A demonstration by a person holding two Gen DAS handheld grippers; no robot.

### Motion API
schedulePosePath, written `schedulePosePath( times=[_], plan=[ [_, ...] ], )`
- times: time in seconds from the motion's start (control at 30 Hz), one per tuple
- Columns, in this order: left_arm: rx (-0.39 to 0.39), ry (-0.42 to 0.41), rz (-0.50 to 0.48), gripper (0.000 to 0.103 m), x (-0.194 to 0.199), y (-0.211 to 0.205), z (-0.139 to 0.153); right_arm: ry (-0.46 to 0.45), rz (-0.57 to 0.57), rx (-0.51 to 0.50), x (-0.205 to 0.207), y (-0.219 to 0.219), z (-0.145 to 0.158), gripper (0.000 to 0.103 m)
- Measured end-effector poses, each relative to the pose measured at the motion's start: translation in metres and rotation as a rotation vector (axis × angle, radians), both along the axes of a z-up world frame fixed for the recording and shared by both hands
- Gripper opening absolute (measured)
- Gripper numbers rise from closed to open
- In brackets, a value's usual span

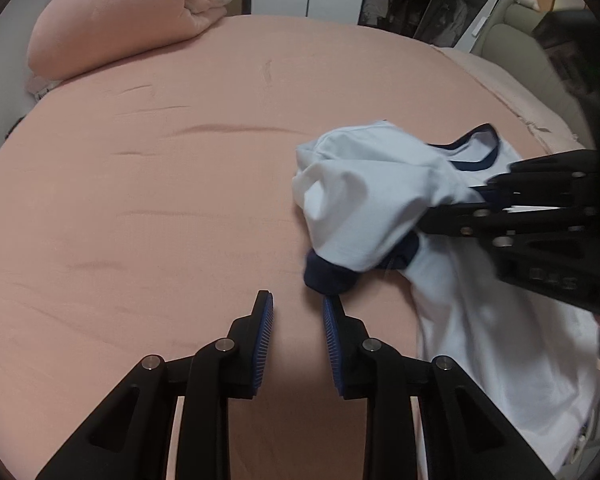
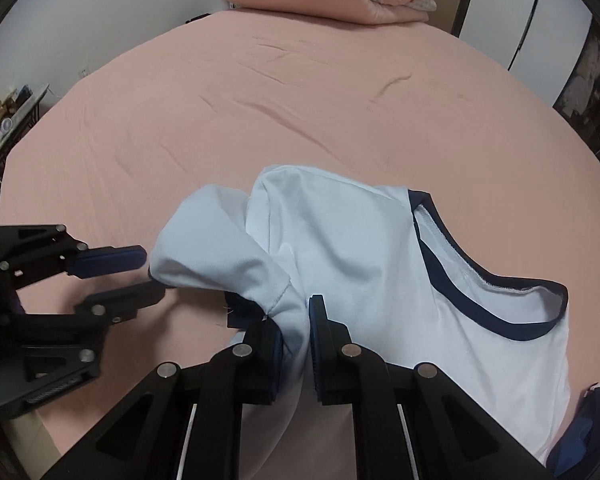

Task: Fold clothes

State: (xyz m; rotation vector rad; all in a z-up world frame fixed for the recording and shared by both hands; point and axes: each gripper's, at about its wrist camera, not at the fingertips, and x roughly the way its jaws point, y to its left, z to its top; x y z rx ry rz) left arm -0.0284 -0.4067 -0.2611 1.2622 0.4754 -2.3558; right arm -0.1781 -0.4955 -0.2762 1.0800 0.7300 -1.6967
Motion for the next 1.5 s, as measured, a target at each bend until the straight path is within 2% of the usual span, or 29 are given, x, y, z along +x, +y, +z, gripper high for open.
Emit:
schedulePosePath(
  times=[0.2, 0.4, 0.47, 0.67, 0.7, 0.77, 0.83, 0.93, 1.0, 1.07, 1.13, 1.23, 1.37, 1.43, 1.5],
  plan=[
    [0.051, 0.043, 0.043, 0.023, -0.005, -0.007, -0.006, -0.038, -0.015, -0.012, -0.012, 0.000, -0.007, 0.010],
    [0.046, 0.128, 0.034, 0.023, 0.000, -0.005, 0.003, -0.082, -0.036, -0.032, -0.011, -0.009, -0.018, 0.010],
    [0.015, 0.127, 0.030, 0.023, -0.003, -0.006, 0.003, -0.100, -0.042, -0.038, -0.014, -0.011, -0.020, 0.010],
    [0.048, 0.206, 0.056, 0.023, -0.006, -0.014, 0.014, -0.134, -0.034, -0.070, -0.017, -0.014, -0.023, 0.011],
    [0.060, 0.218, 0.062, 0.022, -0.005, -0.017, 0.016, -0.136, -0.030, -0.080, -0.017, -0.013, -0.022, 0.011],
    [0.085, 0.242, 0.072, 0.014, -0.002, -0.023, 0.020, -0.123, -0.013, -0.094, -0.014, -0.009, -0.020, 0.011],
    [0.110, 0.266, 0.082, 0.012, 0.001, -0.029, 0.023, -0.092, 0.008, -0.089, -0.010, -0.008, -0.019, 0.012],
    [0.147, 0.301, 0.097, 0.011, 0.005, -0.038, 0.029, -0.037, 0.040, -0.102, -0.002, -0.006, -0.014, 0.017],
    [0.172, 0.325, 0.108, 0.009, 0.007, -0.044, 0.033, 0.003, 0.048, -0.144, 0.002, -0.001, -0.009, 0.026],
    [0.202, 0.354, 0.128, 0.008, 0.013, -0.051, 0.037, 0.014, 0.046, -0.179, 0.008, 0.003, -0.006, 0.046],
    [0.235, 0.387, 0.153, 0.008, 0.020, -0.060, 0.042, 0.021, 0.055, -0.195, 0.012, 0.004, -0.005, 0.056],
    [0.278, 0.406, 0.169, 0.008, 0.024, -0.066, 0.044, 0.027, 0.064, -0.219, 0.021, 0.005, -0.003, 0.056],
    [0.258, 0.377, 0.128, 0.008, 0.019, -0.057, 0.044, 0.023, 0.078, -0.251, 0.047, 0.012, 0.008, 0.056],
    [0.277, 0.386, 0.123, 0.008, 0.023, -0.054, 0.045, 0.038, 0.096, -0.251, 0.053, 0.003, 0.006, 0.056],
    [0.292, 0.390, 0.125, 0.008, 0.025, -0.057, 0.049, 0.069, 0.098, -0.237, 0.068, 0.007, 0.019, 0.056]
  ],
)
